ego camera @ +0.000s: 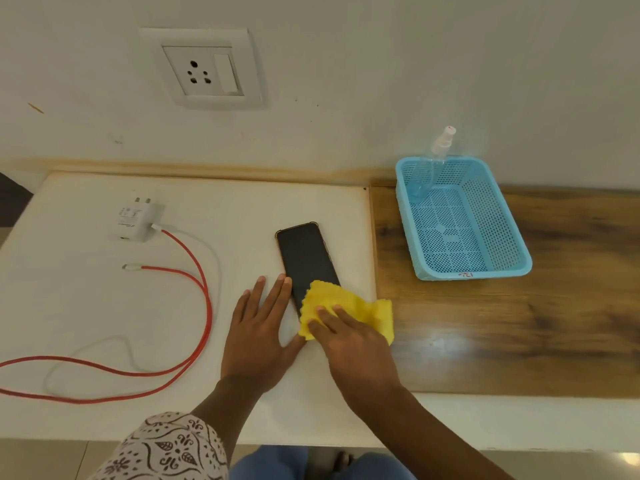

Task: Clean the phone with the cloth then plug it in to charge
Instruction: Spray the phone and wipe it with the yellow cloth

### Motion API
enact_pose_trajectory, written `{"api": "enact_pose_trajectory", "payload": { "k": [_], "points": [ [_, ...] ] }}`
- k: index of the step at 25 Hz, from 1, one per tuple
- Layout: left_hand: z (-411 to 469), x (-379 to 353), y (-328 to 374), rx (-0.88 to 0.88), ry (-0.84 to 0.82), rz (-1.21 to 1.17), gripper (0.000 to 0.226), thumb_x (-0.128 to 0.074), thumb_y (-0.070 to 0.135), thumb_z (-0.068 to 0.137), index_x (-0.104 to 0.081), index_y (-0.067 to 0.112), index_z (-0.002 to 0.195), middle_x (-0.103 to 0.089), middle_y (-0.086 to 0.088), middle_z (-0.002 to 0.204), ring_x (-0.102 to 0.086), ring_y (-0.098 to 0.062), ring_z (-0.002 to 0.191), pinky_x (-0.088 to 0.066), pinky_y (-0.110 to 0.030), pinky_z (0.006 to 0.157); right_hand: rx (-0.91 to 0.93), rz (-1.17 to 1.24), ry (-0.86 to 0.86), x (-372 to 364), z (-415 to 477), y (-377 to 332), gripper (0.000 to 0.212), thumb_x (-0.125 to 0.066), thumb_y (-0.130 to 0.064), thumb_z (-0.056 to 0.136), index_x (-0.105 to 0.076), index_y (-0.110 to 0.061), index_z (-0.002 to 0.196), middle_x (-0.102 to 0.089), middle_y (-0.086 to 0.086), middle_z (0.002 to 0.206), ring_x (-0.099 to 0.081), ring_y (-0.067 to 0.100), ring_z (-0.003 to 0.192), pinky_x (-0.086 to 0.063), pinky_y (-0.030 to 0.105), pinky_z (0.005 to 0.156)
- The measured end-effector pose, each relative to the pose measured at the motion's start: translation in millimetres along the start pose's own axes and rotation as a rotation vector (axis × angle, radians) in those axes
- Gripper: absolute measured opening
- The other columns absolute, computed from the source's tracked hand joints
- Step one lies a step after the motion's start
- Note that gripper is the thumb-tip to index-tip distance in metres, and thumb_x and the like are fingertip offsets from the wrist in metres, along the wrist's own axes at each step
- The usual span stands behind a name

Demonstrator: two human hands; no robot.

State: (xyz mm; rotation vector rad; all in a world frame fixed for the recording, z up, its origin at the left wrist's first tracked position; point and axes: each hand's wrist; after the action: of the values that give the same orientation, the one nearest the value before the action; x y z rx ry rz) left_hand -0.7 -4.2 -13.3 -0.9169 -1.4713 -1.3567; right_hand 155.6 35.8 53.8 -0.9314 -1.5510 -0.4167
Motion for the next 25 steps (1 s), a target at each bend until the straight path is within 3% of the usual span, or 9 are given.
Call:
{"api": "enact_pose_trajectory", "payload": {
  "k": [3,5,6,8,10,12,15,19,25],
  "points": [
    [0,-2,0,0.027,0.013,0.007,0.077,-0.016,0.071,0.087,-0.007,0.025,0.149,-0.005,0.01,0.156,0.004,-0.013,0.145,0.005,-0.031,0.118,-0.22,0.015,0.001,4,-3,-16,0.047,-0.073,-0.015,0.077,-0.059,-0.012,0.122,-0.057,0.012,0.133,-0.054,0.031,0.122,-0.055,0.04,0.085],
    [0,-3,-1,0.03,0.006,0.008,0.078,-0.013,0.072,0.086,-0.007,0.025,0.148,-0.005,0.009,0.156,0.003,-0.014,0.145,0.004,-0.031,0.118,-0.254,0.117,-0.136,0,-3,-30,0.049,-0.046,-0.016,0.096,-0.03,-0.01,0.141,-0.027,0.012,0.153,-0.031,0.031,0.138,-0.041,0.042,0.102],
    [-1,-2,-1,0.023,0.002,0.01,0.079,-0.013,0.072,0.086,-0.008,0.024,0.148,-0.007,0.008,0.156,0.001,-0.017,0.145,0.004,-0.032,0.118,-0.25,0.148,-0.219,1,-4,-31,0.048,-0.038,-0.016,0.099,-0.022,-0.011,0.144,-0.021,0.01,0.155,-0.027,0.03,0.139,-0.034,0.041,0.107],
    [-1,-2,-2,-0.001,-0.003,0.023,0.081,-0.016,0.071,0.086,-0.013,0.021,0.148,-0.01,0.006,0.155,-0.004,-0.021,0.145,0.001,-0.033,0.117,-0.156,0.164,-0.279,16,-5,-23,0.045,-0.037,-0.012,0.099,-0.031,-0.017,0.143,-0.034,0.009,0.149,-0.038,0.028,0.131,-0.031,0.035,0.109],
    [0,-3,-3,-0.012,-0.004,0.03,0.079,-0.017,0.07,0.087,-0.015,0.021,0.149,-0.01,0.006,0.156,-0.003,-0.02,0.146,0.0,-0.035,0.118,-0.092,0.268,-0.179,43,1,-7,0.045,-0.045,-0.008,0.094,-0.048,-0.028,0.134,-0.055,0.008,0.131,-0.054,0.024,0.114,-0.04,0.028,0.095],
    [0,-4,-3,0.018,0.006,0.024,0.074,-0.019,0.068,0.09,-0.013,0.025,0.149,-0.01,0.009,0.157,0.001,-0.016,0.146,-0.001,-0.036,0.119,-0.096,0.296,0.014,70,23,10,0.044,-0.048,-0.005,0.091,-0.057,-0.033,0.125,-0.065,0.006,0.118,-0.061,0.023,0.099,-0.042,0.022,0.079],
    [1,-4,-1,0.054,0.011,0.04,0.072,-0.021,0.069,0.089,-0.011,0.029,0.149,-0.011,0.01,0.156,-0.001,-0.016,0.146,-0.007,-0.04,0.118,-0.282,0.271,0.363,94,82,36,0.041,-0.048,-0.005,0.091,-0.06,-0.031,0.12,-0.066,0.003,0.118,-0.061,0.023,0.099,-0.042,0.023,0.077],
    [0,-4,-1,0.045,0.01,0.029,0.071,-0.025,0.067,0.09,-0.013,0.028,0.149,-0.015,0.009,0.156,-0.004,-0.017,0.146,-0.01,-0.04,0.117,-0.333,0.073,0.193,61,140,12,0.033,-0.048,-0.003,0.089,-0.057,-0.014,0.119,-0.059,0.011,0.118,-0.057,0.029,0.108,-0.048,0.035,0.083],
    [0,0,-3,-0.016,-0.003,0.022,0.07,-0.018,0.063,0.091,-0.038,0.02,0.141,-0.034,0.0,0.15,-0.024,-0.025,0.142,-0.014,-0.04,0.117,-0.078,-0.092,0.119,7,138,-44,0.021,-0.044,-0.01,0.093,-0.057,-0.009,0.109,-0.056,0.014,0.118,-0.045,0.034,0.116,-0.041,0.041,0.088]
  ]
}}
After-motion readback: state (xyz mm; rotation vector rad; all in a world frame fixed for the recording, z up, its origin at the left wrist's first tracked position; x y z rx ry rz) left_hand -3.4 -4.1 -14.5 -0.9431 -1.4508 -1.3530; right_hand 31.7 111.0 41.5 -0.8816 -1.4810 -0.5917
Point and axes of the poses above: each hand's wrist, its own z-axis towards the middle knuckle, its own x-axis out of the back of the hand, y = z × x
